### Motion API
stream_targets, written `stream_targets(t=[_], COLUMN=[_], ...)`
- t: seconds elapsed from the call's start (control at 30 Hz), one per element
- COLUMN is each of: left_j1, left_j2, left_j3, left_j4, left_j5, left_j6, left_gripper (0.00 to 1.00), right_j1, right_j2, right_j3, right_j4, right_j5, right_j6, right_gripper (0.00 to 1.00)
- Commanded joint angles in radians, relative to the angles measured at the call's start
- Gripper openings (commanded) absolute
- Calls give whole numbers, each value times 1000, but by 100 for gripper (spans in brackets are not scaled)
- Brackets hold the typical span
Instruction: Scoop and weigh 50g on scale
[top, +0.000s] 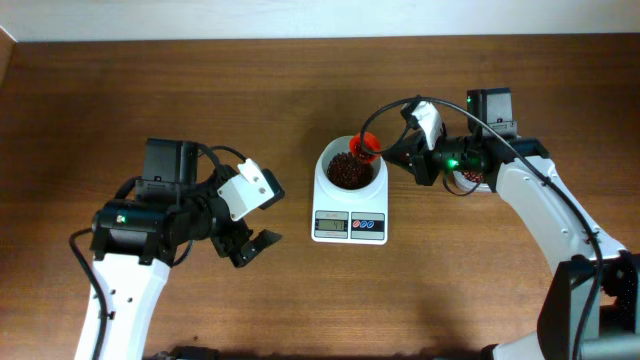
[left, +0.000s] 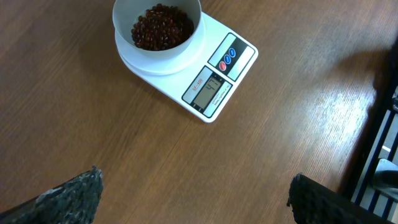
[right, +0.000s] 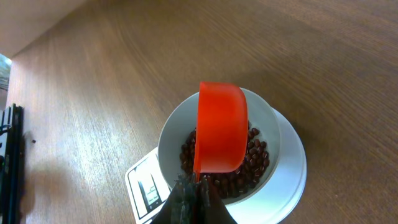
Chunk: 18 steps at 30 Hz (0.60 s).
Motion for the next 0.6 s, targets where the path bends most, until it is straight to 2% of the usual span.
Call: stream_targets(t=[0.0, 0.17, 0.27, 0.4, 0.5, 0.57], left_j1=[5, 5, 5, 5, 5, 5], left_j2=[2, 2, 2, 2, 2, 2], left_j3=[19, 19, 19, 19, 19, 19], left_j4=[2, 2, 2, 2, 2, 2], left_j5=[3, 3, 3, 3, 3, 3], left_j6=[-5, -5, -5, -5, -5, -5], left_gripper=[99, 99, 99, 99, 99, 99], right_j1=[7, 7, 7, 7, 7, 7], right_j2=[11, 11, 11, 11, 11, 11], right_j3=[-2, -2, -2, -2, -2, -2], right_j4=[0, -1, 7, 22, 29, 35], right_j5=[-24, -55, -106, 80, -43, -25], right_j6=[-14, 23, -13, 14, 0, 0], right_gripper=[4, 4, 4, 4, 4, 4])
